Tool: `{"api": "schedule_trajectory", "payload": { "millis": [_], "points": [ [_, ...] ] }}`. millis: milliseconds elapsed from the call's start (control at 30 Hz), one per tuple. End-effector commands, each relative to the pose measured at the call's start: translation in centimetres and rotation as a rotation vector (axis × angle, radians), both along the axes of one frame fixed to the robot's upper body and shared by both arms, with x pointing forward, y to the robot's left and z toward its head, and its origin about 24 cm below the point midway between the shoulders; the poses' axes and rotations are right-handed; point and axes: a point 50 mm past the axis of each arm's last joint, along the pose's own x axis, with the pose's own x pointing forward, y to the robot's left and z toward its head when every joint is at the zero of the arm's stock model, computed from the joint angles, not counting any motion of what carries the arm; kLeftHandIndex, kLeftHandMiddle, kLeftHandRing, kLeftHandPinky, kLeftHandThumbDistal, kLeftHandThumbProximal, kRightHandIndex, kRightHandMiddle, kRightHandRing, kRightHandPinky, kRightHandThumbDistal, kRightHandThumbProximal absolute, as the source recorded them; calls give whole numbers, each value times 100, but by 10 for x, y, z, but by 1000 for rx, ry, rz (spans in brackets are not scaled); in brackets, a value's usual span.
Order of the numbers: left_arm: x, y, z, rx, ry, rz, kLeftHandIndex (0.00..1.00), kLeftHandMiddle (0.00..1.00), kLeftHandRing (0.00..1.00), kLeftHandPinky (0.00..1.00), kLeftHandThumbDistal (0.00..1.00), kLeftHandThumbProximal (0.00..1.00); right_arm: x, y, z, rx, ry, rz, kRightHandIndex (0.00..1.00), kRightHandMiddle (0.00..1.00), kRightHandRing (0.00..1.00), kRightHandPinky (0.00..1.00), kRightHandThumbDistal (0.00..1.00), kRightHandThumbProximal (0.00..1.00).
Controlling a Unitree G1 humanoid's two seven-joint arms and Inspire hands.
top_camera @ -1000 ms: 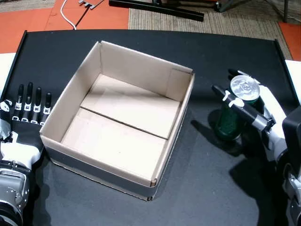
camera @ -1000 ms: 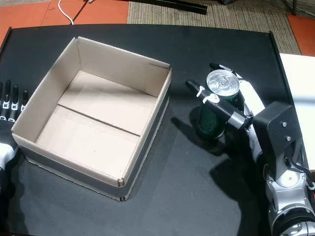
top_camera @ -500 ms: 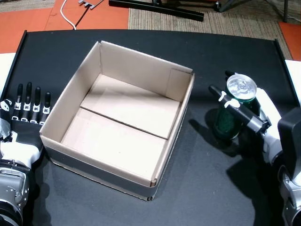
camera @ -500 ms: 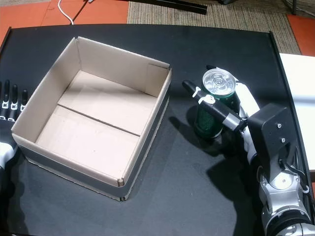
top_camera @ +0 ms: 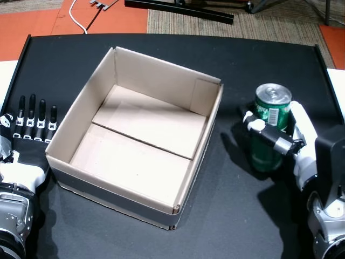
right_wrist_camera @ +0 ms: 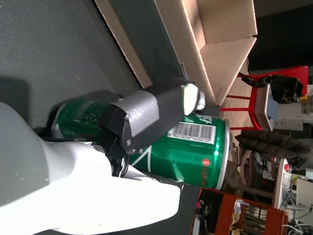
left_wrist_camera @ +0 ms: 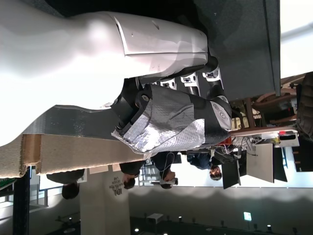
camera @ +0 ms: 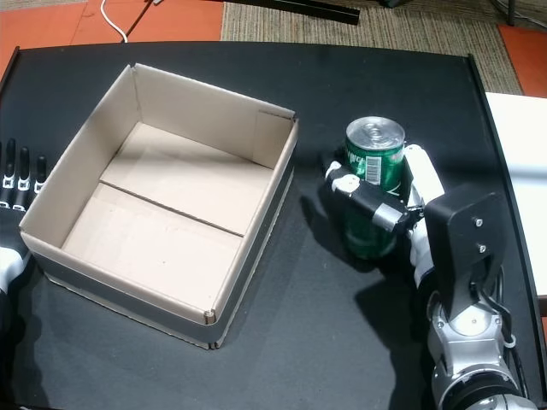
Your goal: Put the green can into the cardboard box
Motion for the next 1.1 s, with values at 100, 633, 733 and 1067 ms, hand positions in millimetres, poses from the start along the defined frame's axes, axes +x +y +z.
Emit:
{"api": "schedule_trajectory", "payload": {
  "millis": [100,633,733,1067],
  "points": [
    [-23,-2,-29,-18,148,4,47,49,60,76,0,54,-2,-4,-2,28,-2,-48,0,0,0,14,10,71],
    [-21,-4,-29,-6,145,-5,52,51,61,73,0,58,2,-9,5,-14,-16,-39,3,7,6,14,18,68],
    [-20,-6,-28,-15,151,-1,52,51,62,74,0,54,6,-10,14,-72,-68,-15,6,12,9,13,2,56],
    [-17,-12,-27,-18,160,-6,52,52,63,77,0,56,25,-7,82,-304,-432,38,4,8,8,13,5,66]
  ]
}}
